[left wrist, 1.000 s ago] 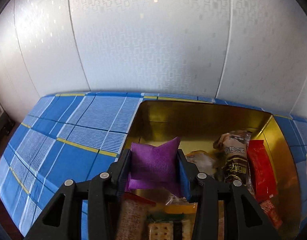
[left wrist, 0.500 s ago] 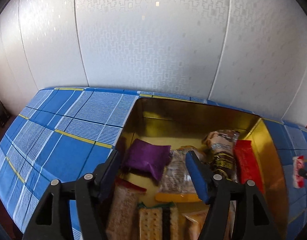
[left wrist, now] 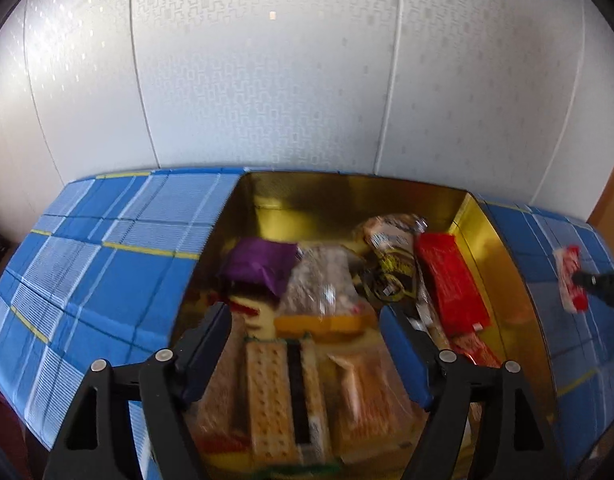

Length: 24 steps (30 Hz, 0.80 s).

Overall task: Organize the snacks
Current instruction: 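Carry the red-white candy into the tray and open the right gripper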

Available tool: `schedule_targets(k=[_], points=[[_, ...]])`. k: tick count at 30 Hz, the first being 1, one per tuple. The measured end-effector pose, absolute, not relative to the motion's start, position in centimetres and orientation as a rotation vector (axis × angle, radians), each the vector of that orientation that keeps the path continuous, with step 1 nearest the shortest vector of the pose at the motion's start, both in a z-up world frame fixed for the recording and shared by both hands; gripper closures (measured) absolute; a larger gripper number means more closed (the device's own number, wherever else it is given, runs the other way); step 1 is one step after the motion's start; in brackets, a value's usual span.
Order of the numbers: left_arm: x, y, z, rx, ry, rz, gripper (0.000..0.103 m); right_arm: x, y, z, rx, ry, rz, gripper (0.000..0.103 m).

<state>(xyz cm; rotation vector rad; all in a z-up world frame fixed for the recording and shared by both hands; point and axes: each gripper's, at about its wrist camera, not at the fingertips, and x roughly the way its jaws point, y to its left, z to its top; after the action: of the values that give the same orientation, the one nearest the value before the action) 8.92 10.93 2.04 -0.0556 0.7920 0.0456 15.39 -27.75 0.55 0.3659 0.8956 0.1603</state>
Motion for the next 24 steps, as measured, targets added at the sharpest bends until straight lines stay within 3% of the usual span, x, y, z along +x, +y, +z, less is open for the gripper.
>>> schedule_targets(k=[7, 10, 24], points=[[8.2, 9.0, 1.7, 0.025, 0.788, 0.031, 0.025, 14.4, -22.4, 3.2, 0.36, 0.823, 0.329, 0.088], [8.1, 9.1, 1.9, 0.023, 0.78, 0.047, 0.02, 14.4, -19.6, 3.8, 0.321, 0.803, 0.384, 0.088], [7.3, 11.1, 2.3, 0.01, 0.769, 0.106, 0.012, 16.5, -11.7, 1.1, 0.237, 0.895, 0.439, 0.088]])
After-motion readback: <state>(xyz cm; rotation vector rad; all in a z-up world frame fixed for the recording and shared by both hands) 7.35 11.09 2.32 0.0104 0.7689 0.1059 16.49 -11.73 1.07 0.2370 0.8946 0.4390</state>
